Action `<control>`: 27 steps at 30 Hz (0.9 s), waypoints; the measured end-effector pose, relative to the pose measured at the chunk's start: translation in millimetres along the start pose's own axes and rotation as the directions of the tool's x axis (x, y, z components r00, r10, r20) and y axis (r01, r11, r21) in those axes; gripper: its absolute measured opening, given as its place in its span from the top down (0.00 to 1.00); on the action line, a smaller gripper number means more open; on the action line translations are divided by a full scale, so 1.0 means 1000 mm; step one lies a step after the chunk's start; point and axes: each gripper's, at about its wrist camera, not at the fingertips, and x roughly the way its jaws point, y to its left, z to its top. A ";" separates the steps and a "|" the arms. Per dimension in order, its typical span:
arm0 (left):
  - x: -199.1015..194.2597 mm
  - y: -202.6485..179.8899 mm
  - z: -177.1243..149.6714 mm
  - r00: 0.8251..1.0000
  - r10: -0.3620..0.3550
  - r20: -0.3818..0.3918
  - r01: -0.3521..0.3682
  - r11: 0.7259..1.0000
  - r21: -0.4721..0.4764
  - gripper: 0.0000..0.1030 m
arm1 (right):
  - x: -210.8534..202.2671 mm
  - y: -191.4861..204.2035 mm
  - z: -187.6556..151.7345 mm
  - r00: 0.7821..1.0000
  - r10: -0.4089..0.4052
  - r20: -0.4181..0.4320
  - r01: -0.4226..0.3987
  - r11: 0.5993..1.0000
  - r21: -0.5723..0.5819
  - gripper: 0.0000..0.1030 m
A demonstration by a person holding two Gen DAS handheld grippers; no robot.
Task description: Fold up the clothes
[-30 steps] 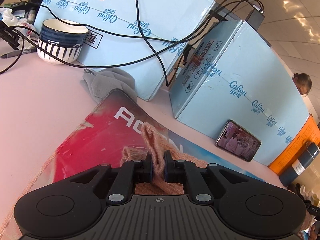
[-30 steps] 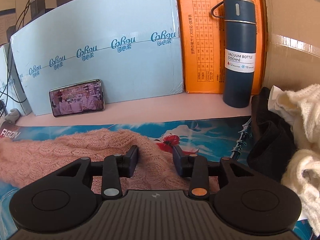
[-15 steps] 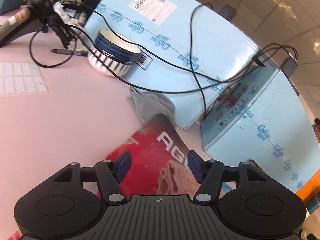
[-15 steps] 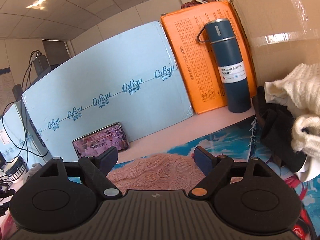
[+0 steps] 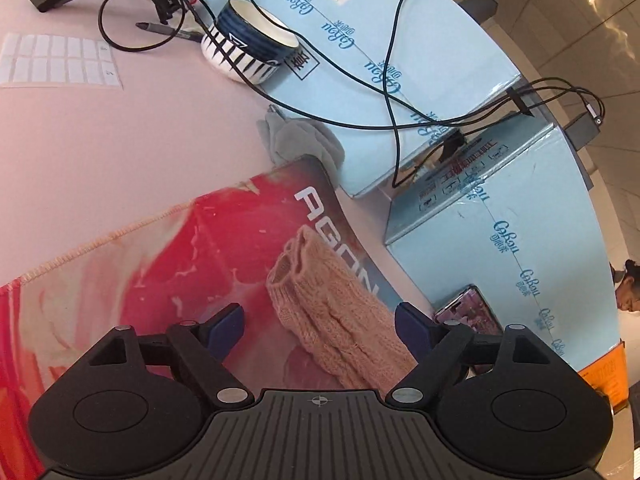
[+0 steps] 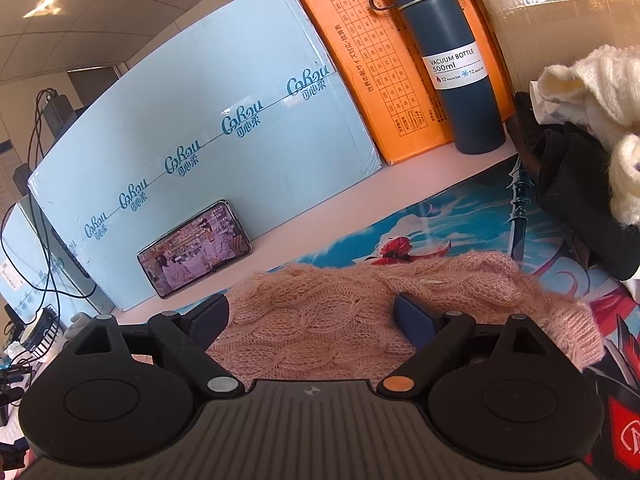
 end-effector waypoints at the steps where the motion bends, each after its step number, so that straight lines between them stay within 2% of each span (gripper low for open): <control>1: 0.008 -0.004 0.000 1.000 -0.002 0.003 0.002 1.000 0.026 0.18 | 0.000 0.000 0.000 1.000 0.001 -0.001 -0.001 1.000 0.003 0.13; 4: 0.028 -0.015 0.000 1.000 0.007 0.019 -0.009 0.995 0.098 0.20 | 0.000 -0.001 0.001 1.000 0.004 -0.002 -0.004 1.000 0.008 0.13; 6: 0.033 -0.023 -0.003 0.998 0.046 0.041 -0.051 0.987 0.153 0.30 | -0.001 -0.001 0.001 1.000 0.005 0.000 -0.005 1.000 0.011 0.13; 8: 0.039 -0.029 -0.009 0.994 0.091 0.065 -0.103 0.970 0.220 0.82 | -0.002 -0.002 0.001 1.000 0.003 0.009 -0.003 1.000 0.018 0.13; 9: 0.042 -0.029 -0.012 0.991 0.110 0.077 -0.126 0.959 0.254 0.86 | -0.003 -0.002 0.001 1.000 0.001 0.015 -0.001 1.000 0.023 0.13; 13: 0.031 -0.035 -0.018 0.989 0.116 0.094 -0.140 0.944 0.300 0.89 | -0.007 -0.004 0.001 0.999 -0.007 0.037 0.006 0.999 0.040 0.13; 17: -0.005 -0.027 -0.023 0.979 0.089 0.184 -0.144 0.938 0.314 0.89 | -0.010 -0.005 0.001 0.999 0.013 0.049 -0.016 0.999 0.049 0.13; 19: -0.018 -0.019 -0.019 0.966 0.115 0.233 -0.185 0.933 0.307 0.89 | -0.012 -0.004 0.001 0.998 0.032 0.050 -0.034 0.998 0.052 0.13; 21: -0.027 -0.009 -0.011 0.933 0.190 0.305 -0.282 0.913 0.295 0.89 | -0.013 -0.001 0.001 0.997 0.052 0.053 -0.054 0.998 0.038 0.13; 22: -0.031 -0.006 -0.008 0.927 0.201 0.317 -0.295 0.912 0.285 0.89 | -0.014 0.001 0.000 0.997 0.062 0.054 -0.063 0.998 0.029 0.13; 25: -0.043 0.000 0.003 0.934 0.112 0.339 -0.204 0.947 0.250 0.89 | -0.018 0.010 -0.002 0.994 0.084 0.064 -0.083 0.997 -0.009 0.13; 27: -0.047 -0.012 -0.002 0.934 0.048 0.354 -0.156 0.946 0.284 0.89 | -0.023 0.014 -0.004 0.989 0.107 0.100 -0.105 0.994 -0.032 0.13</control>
